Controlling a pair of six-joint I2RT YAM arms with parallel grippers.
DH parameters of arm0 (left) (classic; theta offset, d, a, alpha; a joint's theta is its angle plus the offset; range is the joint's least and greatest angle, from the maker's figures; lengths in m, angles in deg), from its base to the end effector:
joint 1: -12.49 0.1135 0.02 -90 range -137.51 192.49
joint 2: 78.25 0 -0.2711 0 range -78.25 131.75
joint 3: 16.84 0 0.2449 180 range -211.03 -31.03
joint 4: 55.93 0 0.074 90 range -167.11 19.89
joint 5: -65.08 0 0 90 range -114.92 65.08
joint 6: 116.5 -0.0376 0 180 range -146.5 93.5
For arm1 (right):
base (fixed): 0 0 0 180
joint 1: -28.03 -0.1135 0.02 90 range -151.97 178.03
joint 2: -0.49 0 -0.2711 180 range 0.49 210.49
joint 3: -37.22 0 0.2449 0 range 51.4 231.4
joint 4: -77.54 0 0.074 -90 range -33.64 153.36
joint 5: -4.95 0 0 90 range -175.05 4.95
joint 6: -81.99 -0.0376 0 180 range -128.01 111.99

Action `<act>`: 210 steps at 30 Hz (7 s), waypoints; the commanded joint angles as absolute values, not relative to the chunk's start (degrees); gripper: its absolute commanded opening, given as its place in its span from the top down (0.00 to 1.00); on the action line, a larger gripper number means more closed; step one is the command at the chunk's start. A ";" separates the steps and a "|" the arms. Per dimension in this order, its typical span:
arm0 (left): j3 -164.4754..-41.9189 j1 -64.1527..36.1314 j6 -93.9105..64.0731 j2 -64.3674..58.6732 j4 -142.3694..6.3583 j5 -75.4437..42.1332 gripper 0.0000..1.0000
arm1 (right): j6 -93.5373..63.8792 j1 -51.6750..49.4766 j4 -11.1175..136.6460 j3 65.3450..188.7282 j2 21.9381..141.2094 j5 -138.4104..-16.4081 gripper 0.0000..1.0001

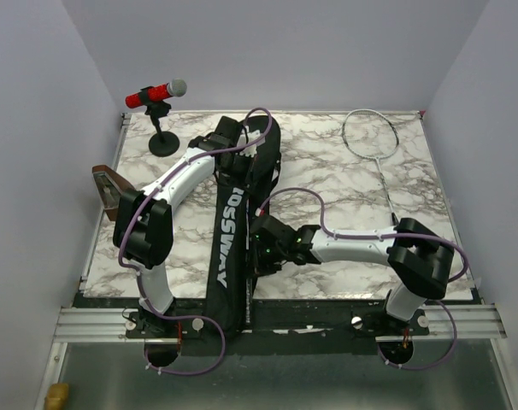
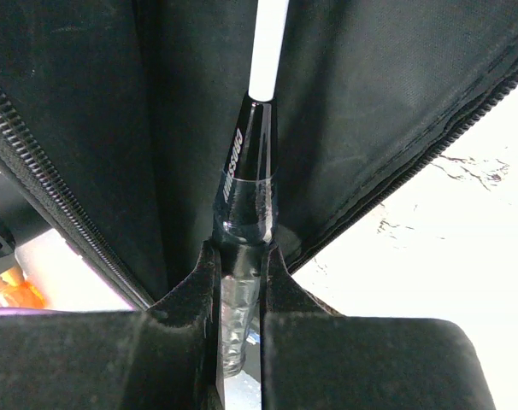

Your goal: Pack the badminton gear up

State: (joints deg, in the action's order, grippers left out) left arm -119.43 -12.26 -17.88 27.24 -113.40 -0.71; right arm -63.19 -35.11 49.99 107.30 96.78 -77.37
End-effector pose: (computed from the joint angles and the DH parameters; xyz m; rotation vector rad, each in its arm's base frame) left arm 0.3482 -0.1775 0.2682 0.5244 2.6216 -0.7511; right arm 0.1470 0.3013 0.1851 -0.2553 2.7850 0.8818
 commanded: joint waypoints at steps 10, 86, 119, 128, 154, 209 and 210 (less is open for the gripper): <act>-120.33 -12.65 -17.01 26.78 -115.64 1.98 1.00 | -63.30 -33.14 58.08 112.48 100.69 -81.53 1.00; -121.20 -11.42 -16.57 25.72 -116.08 3.47 1.00 | -48.62 35.50 43.67 113.98 105.79 -87.16 0.51; -120.50 -10.98 -16.57 24.67 -115.90 3.47 1.00 | -59.17 0.87 32.25 102.72 88.46 -101.30 0.61; -120.06 -10.89 -16.65 23.96 -115.81 3.12 1.00 | -57.50 0.87 35.76 105.99 94.88 -102.28 0.64; -123.66 -10.01 -16.21 29.32 -116.60 1.28 1.00 | -70.40 -39.99 -0.69 107.73 66.76 -99.72 1.00; -121.47 -11.15 -15.86 26.25 -115.99 1.80 1.00 | -63.91 -49.15 1.47 134.81 95.42 -111.24 0.99; -121.29 -11.15 -15.86 26.07 -115.99 1.72 1.00 | -63.83 -47.75 2.70 134.64 95.41 -111.07 1.00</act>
